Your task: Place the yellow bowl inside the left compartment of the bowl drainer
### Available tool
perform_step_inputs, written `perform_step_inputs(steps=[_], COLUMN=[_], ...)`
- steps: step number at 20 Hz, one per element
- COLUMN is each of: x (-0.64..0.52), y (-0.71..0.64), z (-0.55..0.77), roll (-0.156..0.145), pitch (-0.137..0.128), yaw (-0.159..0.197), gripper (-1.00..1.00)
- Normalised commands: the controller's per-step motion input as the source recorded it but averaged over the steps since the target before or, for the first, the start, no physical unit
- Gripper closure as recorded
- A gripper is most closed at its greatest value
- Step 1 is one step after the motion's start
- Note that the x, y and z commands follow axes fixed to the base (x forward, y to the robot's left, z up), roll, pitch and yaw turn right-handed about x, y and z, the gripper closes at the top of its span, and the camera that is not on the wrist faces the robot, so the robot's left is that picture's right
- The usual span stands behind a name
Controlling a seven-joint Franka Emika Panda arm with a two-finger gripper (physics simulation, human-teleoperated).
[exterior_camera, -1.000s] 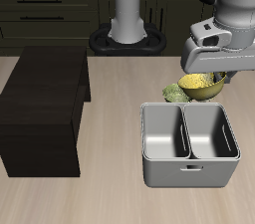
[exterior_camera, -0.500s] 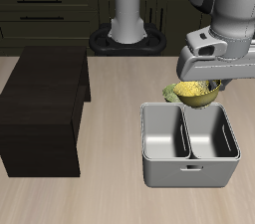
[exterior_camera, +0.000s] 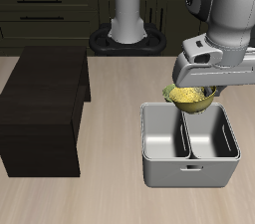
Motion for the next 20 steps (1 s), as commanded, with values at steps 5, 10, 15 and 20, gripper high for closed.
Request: perform_step_inputs(steps=[5,10,15,20], x=[0.02,-0.01,-0.03,-0.01], y=[-0.04,0.00,0.01,0.06], z=[-0.13,-0.11,-0.11,-0.13], roll=[-0.004,-0.002,0.007,0.015], pitch=[0.017,0.016,0.016,0.015], yaw=[0.015,0.021,0.021,0.007], gripper=[1.00,1.00,1.00,1.00])
